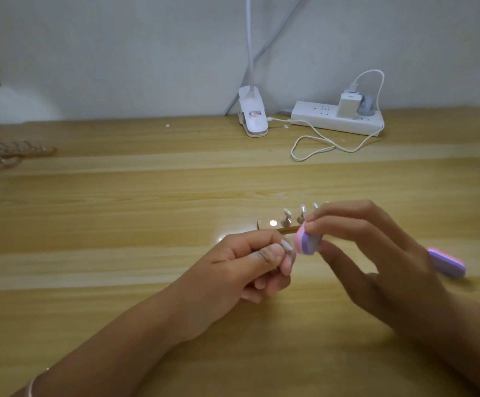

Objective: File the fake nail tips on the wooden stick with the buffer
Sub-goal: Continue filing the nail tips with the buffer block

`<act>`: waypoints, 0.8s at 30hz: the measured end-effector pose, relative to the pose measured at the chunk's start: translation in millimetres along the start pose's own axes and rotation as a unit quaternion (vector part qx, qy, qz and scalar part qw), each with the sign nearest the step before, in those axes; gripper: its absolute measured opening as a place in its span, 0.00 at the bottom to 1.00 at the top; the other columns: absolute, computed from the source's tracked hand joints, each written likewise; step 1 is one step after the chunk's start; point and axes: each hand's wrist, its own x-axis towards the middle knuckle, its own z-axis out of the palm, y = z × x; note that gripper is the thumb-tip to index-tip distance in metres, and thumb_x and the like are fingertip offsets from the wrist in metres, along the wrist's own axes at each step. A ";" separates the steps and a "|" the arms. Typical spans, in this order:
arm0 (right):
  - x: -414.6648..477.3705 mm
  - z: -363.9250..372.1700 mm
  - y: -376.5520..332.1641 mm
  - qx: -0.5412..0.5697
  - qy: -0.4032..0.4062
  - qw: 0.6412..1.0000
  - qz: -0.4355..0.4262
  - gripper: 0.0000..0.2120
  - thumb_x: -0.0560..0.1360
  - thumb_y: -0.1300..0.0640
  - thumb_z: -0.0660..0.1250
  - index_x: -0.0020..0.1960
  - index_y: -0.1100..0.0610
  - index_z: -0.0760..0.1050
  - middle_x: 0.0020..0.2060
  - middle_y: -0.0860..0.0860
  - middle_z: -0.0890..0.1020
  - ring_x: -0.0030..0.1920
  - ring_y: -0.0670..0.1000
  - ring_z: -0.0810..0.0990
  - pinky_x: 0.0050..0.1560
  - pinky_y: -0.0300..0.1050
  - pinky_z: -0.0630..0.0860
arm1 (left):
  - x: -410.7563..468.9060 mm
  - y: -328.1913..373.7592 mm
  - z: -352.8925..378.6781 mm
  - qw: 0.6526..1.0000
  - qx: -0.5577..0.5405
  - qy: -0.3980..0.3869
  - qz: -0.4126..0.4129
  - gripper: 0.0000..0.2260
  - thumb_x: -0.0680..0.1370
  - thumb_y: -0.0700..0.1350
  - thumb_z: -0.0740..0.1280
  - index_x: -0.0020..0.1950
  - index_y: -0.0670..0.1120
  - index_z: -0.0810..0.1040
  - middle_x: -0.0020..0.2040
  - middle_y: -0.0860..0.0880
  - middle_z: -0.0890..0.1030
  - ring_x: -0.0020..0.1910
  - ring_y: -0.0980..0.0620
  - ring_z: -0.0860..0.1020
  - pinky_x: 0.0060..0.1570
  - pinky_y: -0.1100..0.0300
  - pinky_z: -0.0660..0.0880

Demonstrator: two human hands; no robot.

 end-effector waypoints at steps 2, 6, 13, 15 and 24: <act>-1.4 6.2 -7.6 0.006 -0.010 0.999 -0.045 0.13 0.77 0.71 0.67 0.59 0.61 0.75 0.56 0.54 0.78 0.57 0.53 0.79 0.61 0.44 0.74 | 0.0 -1.5 0.3 1.000 0.003 -0.006 -0.001 0.10 0.80 0.48 0.60 0.41 0.50 0.76 0.31 0.54 0.71 0.32 0.55 0.64 0.32 0.66 0.63; 0.5 1.3 2.5 -0.025 -0.026 0.999 -0.029 0.11 0.77 0.72 0.66 0.57 0.63 0.78 0.53 0.56 0.80 0.55 0.54 0.80 0.59 0.46 0.75 | 0.4 -0.9 -2.0 1.000 0.002 -0.013 -0.007 0.12 0.80 0.46 0.58 0.39 0.50 0.75 0.32 0.53 0.70 0.32 0.55 0.63 0.31 0.65 0.62; -1.3 5.5 -6.3 -0.010 -0.031 0.998 -0.056 0.12 0.77 0.72 0.66 0.58 0.62 0.77 0.55 0.55 0.79 0.56 0.54 0.79 0.61 0.44 0.74 | -0.1 -1.2 -1.8 1.000 -0.004 -0.019 -0.006 0.11 0.80 0.46 0.58 0.41 0.48 0.75 0.31 0.53 0.70 0.32 0.55 0.63 0.31 0.65 0.61; 0.2 0.8 3.5 -0.031 -0.028 0.999 -0.020 0.11 0.75 0.72 0.66 0.55 0.64 0.80 0.52 0.57 0.80 0.55 0.55 0.80 0.59 0.45 0.75 | -0.2 0.0 -3.1 1.000 -0.002 -0.018 -0.004 0.11 0.80 0.46 0.58 0.40 0.49 0.75 0.32 0.53 0.70 0.32 0.55 0.63 0.31 0.65 0.62; 0.1 3.5 -0.6 -0.019 -0.054 0.998 -0.010 0.10 0.77 0.71 0.65 0.56 0.66 0.82 0.54 0.58 0.82 0.54 0.56 0.80 0.59 0.45 0.75 | 0.5 -2.1 -1.6 0.976 0.175 0.093 0.094 0.09 0.77 0.47 0.66 0.39 0.48 0.81 0.31 0.49 0.72 0.32 0.54 0.68 0.33 0.65 0.65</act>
